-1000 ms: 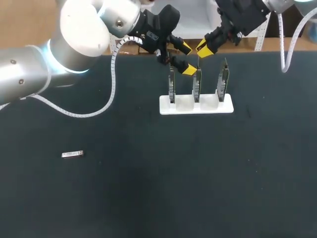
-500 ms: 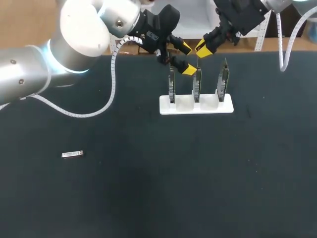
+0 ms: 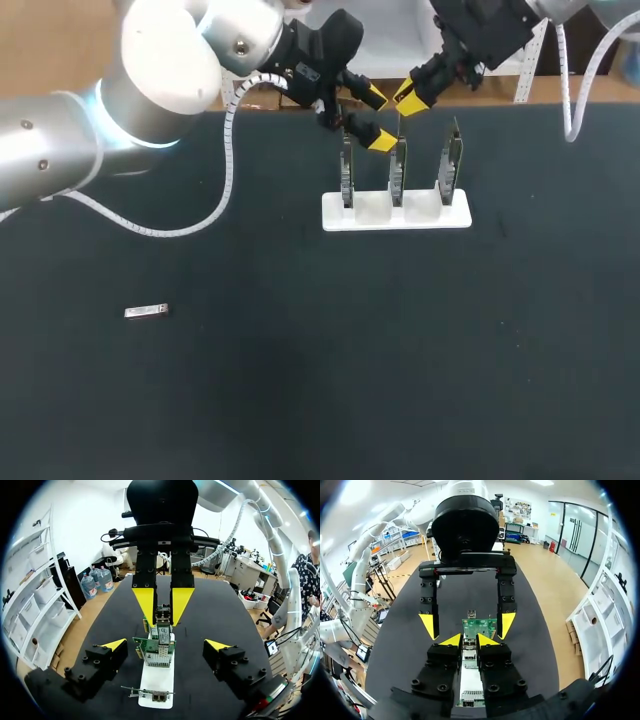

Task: Pick up the optical module with the left hand, and insert it into the network port with the right hand.

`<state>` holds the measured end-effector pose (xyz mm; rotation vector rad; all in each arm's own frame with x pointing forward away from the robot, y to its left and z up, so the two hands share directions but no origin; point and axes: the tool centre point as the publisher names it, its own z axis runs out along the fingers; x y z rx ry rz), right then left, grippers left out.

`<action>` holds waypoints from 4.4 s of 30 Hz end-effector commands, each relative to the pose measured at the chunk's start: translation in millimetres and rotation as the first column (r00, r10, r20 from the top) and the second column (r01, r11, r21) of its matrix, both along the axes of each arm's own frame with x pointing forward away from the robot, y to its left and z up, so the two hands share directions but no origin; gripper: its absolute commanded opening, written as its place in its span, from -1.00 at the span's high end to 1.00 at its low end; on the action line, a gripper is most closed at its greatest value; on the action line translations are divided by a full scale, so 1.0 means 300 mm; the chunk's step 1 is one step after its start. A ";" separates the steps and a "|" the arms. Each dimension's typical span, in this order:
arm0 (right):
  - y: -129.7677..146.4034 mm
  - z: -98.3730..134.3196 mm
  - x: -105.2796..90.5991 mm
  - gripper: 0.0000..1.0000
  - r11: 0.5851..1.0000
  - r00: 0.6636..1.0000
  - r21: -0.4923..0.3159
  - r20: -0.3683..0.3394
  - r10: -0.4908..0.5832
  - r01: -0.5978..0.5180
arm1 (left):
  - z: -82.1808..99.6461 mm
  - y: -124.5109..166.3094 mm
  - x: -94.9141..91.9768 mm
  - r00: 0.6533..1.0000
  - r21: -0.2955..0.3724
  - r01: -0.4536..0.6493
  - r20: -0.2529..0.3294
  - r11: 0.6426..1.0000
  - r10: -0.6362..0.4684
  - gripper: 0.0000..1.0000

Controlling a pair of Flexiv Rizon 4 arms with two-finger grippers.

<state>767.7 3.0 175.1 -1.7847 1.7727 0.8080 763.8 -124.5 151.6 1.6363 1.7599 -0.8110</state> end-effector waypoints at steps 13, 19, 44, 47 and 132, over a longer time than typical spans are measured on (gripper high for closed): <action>-0.001 -0.004 -0.009 1.00 1.000 1.000 -0.007 -0.006 0.002 -0.002 | 0.001 -0.003 0.006 1.000 0.005 0.002 -0.003 1.000 -0.002 -1.00; -0.004 -0.009 -0.012 1.00 1.000 1.000 -0.010 -0.005 -0.004 0.004 | 0.001 -0.003 0.006 1.000 0.005 0.002 -0.003 1.000 -0.002 -1.00; 0.004 -0.014 -0.007 1.00 1.000 1.000 -0.006 0.004 -0.024 0.024 | 0.001 -0.003 0.006 1.000 0.005 0.002 -0.003 1.000 -0.002 -1.00; 0.004 -0.013 -0.008 1.00 1.000 1.000 -0.007 0.005 -0.024 0.024 | 0.001 -0.003 0.006 1.000 0.005 0.002 -0.003 1.000 -0.002 -1.00; -0.010 -0.053 -0.007 -1.00 0.996 0.996 0.040 -0.007 -0.084 0.085 | 0.001 -0.003 0.006 1.000 0.005 0.002 -0.003 1.000 -0.002 -1.00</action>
